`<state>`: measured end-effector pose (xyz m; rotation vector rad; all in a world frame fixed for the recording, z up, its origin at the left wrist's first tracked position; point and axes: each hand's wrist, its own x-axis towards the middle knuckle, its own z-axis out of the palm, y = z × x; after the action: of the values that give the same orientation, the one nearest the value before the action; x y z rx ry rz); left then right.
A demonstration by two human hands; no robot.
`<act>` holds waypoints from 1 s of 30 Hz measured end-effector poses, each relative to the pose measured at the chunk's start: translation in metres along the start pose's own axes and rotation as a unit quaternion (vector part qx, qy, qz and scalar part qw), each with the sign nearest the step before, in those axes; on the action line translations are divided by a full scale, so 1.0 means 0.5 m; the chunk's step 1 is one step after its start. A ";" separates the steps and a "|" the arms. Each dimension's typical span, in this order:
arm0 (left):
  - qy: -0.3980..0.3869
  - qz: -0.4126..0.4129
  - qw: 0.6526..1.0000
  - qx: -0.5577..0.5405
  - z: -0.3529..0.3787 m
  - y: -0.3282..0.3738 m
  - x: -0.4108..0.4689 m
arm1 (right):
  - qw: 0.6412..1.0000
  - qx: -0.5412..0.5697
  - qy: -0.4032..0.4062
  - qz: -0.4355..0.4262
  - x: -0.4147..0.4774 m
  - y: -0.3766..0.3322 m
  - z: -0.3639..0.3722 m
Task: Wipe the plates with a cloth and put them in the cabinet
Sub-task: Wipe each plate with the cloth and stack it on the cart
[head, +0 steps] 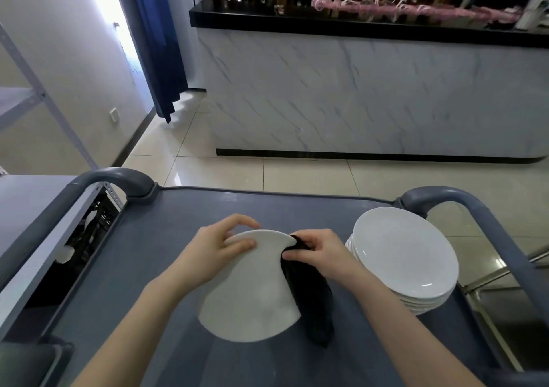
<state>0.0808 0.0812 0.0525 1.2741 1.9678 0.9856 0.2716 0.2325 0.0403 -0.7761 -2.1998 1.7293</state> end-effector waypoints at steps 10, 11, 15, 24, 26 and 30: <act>0.274 -0.124 0.863 -0.405 0.143 -0.062 -0.044 | 0.872 0.409 0.228 0.145 -0.038 0.080 0.073; 0.291 -0.125 0.859 -0.402 0.145 -0.061 -0.038 | 0.865 0.418 0.227 0.158 -0.042 0.086 0.081; 0.231 -0.096 0.898 -0.362 0.113 -0.069 -0.039 | 0.896 0.366 0.196 0.157 -0.049 0.090 0.057; -0.016 -0.018 0.997 -0.067 0.009 -0.025 -0.012 | 0.999 -0.030 0.026 0.035 0.002 -0.001 -0.023; -0.056 0.002 0.998 0.001 0.014 -0.013 -0.005 | 0.997 -0.081 -0.001 0.005 0.014 -0.008 0.000; 0.008 0.016 1.000 -0.016 0.028 -0.020 -0.016 | 0.997 -0.056 0.049 -0.026 0.015 0.003 0.016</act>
<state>0.0902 0.0748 0.0372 1.2873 1.9418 1.0406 0.2618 0.2303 0.0359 -0.8052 -2.2461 1.5205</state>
